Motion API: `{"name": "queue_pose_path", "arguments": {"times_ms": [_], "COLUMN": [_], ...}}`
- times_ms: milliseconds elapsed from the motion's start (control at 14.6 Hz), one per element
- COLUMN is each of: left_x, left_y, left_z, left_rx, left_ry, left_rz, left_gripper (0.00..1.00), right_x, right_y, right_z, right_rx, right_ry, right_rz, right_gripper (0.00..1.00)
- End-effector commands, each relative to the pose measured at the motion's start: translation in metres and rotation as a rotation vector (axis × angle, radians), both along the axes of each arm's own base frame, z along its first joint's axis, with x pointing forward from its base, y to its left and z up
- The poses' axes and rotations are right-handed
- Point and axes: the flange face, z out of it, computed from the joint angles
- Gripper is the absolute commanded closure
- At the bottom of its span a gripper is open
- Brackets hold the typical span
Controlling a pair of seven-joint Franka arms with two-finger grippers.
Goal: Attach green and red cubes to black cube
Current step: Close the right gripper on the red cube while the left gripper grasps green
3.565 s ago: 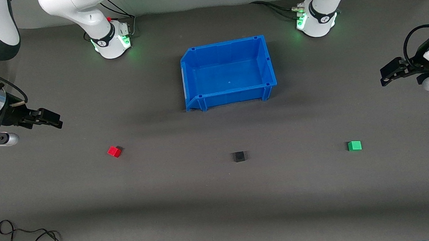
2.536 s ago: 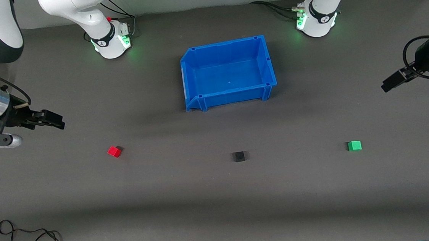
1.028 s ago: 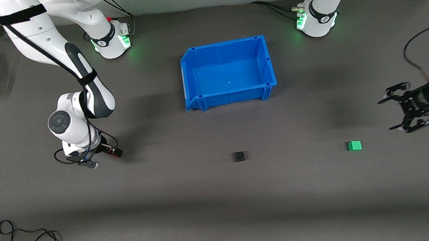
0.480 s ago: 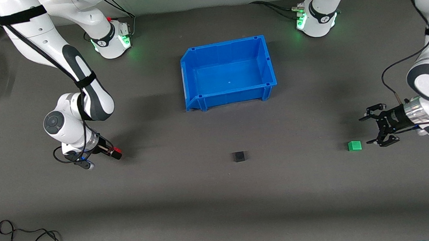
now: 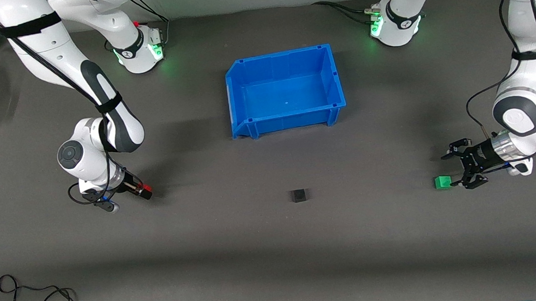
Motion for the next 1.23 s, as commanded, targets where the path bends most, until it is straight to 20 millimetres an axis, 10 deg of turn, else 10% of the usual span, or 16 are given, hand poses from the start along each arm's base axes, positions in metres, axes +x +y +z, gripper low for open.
{"name": "queue_pose_path", "arguments": {"times_ms": [0, 617, 960, 1165], "left_x": [0.008, 0.02, 0.02, 0.02], "left_y": [0.002, 0.004, 0.002, 0.002], "left_z": [-0.006, -0.015, -0.019, -0.018], "left_rx": [-0.007, 0.001, 0.001, 0.001], "left_ry": [-0.027, -0.037, -0.032, -0.033], "left_rz": [-0.004, -0.007, -0.01, -0.01], "left_gripper": [0.0, 0.01, 0.62, 0.82], "right_x": [0.002, 0.006, 0.005, 0.005], "right_y": [-0.002, -0.012, -0.008, -0.005], "right_z": [-0.001, -0.003, -0.009, -0.009], "right_rx": [0.007, 0.006, 0.003, 0.003], "right_ry": [-0.019, -0.021, -0.017, -0.017], "right_rz": [-0.016, -0.035, -0.033, -0.031], "right_gripper": [0.22, 0.26, 0.26, 0.26]}}
